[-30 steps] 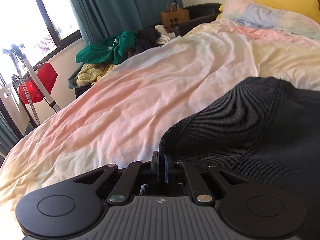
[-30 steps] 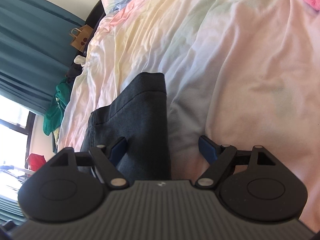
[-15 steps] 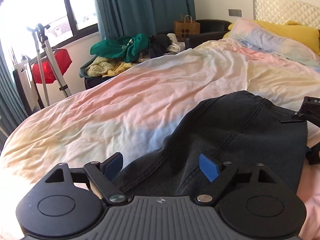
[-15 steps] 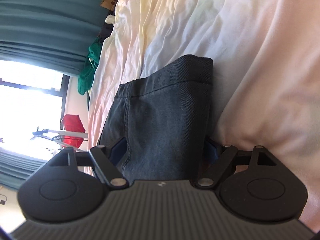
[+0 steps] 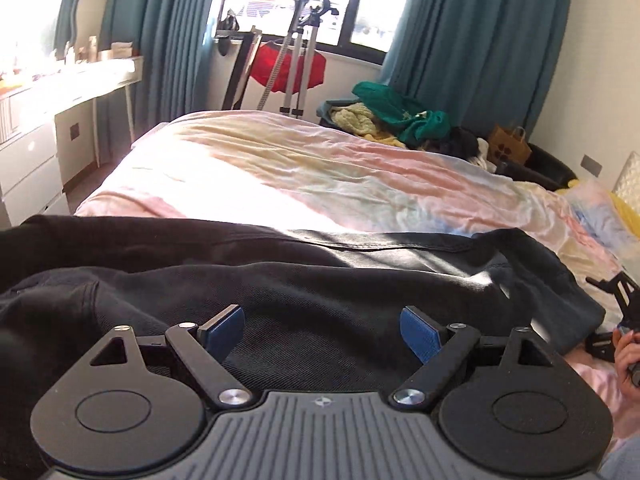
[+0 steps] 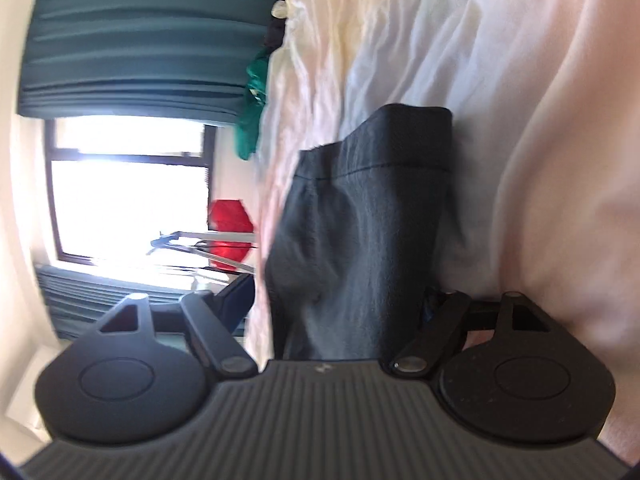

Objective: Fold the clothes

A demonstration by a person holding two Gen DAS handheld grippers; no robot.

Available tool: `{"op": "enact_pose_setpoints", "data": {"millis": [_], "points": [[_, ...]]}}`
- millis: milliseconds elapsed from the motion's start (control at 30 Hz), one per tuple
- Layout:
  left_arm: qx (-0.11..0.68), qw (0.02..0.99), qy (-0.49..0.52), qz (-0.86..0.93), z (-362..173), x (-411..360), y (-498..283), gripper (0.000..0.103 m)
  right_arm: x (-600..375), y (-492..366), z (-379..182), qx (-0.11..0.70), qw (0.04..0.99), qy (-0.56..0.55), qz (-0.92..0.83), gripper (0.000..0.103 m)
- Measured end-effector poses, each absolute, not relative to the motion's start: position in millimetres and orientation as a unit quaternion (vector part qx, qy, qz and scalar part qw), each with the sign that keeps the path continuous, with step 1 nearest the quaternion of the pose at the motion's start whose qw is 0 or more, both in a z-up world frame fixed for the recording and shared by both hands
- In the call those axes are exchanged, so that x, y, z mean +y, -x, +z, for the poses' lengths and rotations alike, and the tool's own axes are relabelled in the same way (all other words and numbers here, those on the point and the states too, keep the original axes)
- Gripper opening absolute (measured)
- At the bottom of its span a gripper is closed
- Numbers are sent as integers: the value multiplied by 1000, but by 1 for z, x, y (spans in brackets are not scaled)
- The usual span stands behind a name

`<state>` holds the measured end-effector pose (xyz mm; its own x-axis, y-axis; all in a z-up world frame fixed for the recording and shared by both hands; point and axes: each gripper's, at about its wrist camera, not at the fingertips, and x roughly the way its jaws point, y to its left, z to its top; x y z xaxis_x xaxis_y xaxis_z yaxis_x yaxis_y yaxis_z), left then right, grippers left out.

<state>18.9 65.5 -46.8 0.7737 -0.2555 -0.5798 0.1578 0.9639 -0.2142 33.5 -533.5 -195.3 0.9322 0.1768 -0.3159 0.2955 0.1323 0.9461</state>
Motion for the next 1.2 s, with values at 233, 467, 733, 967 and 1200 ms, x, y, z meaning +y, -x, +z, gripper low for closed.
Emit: {"op": "enact_pose_setpoints", "data": {"millis": [233, 467, 733, 967, 1200], "points": [[307, 941, 83, -115, -56, 69, -19, 87, -524, -57, -174, 218, 751, -615, -99, 72], [310, 940, 102, -96, -65, 74, -22, 87, -506, -78, -145, 192, 786, -580, -91, 65], [300, 946, 87, -83, -69, 70, -22, 87, -503, -93, -164, 273, 779, -548, -136, 15], [293, 950, 93, -47, -64, 70, -29, 87, -505, -83, -136, 223, 814, -519, -136, 9], [271, 960, 69, -14, -47, 66, -34, 87, -519, -74, -125, 178, 820, -524, -149, 9]]}}
